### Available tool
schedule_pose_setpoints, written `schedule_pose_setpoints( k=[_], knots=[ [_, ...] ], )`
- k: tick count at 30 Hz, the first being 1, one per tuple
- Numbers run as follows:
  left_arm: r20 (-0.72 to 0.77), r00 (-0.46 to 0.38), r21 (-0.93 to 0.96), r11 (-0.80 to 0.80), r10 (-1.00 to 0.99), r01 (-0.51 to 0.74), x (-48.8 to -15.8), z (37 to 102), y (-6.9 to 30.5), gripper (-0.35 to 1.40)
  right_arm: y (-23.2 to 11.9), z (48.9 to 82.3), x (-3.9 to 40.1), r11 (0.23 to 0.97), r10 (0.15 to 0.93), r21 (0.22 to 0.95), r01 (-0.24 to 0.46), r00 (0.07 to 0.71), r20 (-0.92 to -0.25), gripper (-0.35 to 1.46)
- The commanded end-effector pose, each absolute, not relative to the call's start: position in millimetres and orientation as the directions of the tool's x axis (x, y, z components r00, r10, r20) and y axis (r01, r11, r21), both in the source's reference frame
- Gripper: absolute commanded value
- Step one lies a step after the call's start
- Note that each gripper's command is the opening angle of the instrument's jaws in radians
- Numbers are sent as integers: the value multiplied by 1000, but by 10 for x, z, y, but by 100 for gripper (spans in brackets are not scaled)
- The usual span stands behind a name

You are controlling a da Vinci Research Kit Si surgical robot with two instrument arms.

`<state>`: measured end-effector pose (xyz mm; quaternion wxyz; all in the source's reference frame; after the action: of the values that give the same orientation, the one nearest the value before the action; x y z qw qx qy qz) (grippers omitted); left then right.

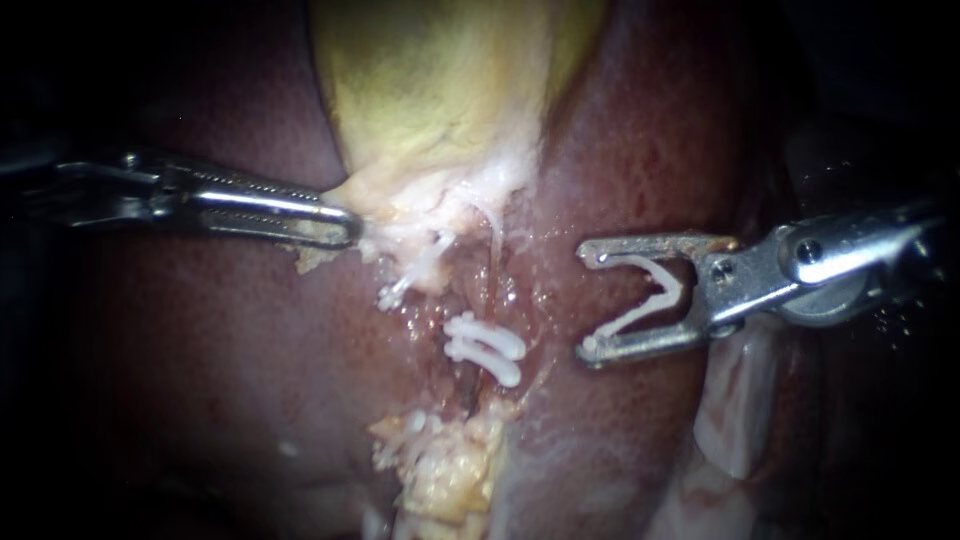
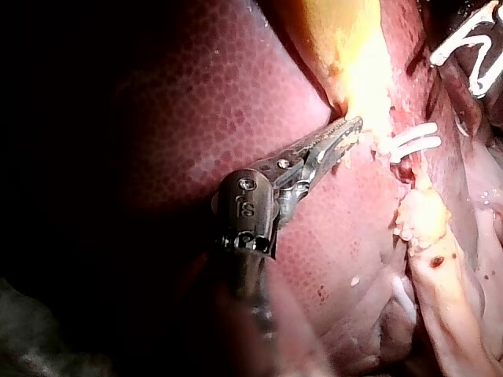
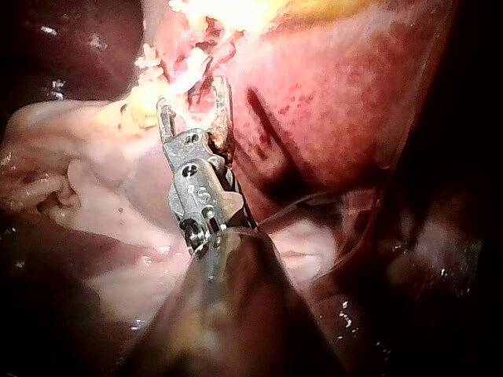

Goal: Clipping third clip right tube

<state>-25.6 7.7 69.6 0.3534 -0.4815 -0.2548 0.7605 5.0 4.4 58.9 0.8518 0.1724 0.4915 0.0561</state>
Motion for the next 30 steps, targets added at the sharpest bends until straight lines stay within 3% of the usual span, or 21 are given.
schedule_pose_setpoints(
  k=[1, 19, 24, 30],
  knots=[
    [-552, -287, -728, -620, 783, -292, -256, 695, 76, -35, 43, 589, 50, 934, 264, 348, 74, 510, -818, 50],
    [-558, -261, -728, -616, 787, -300, -214, 630, 104, -35, 44, 591, 57, 932, 277, 357, 63, 512, -813, 50],
    [-560, -261, -726, -617, 786, -302, -216, 633, 102, -35, 44, 600, 67, 903, 354, 428, 29, 514, -781, 50],
    [-560, -261, -726, -617, 786, -302, -216, 633, 102, -35, 42, 626, 84, 829, 502, 559, -11, 455, -736, 50]
  ],
)
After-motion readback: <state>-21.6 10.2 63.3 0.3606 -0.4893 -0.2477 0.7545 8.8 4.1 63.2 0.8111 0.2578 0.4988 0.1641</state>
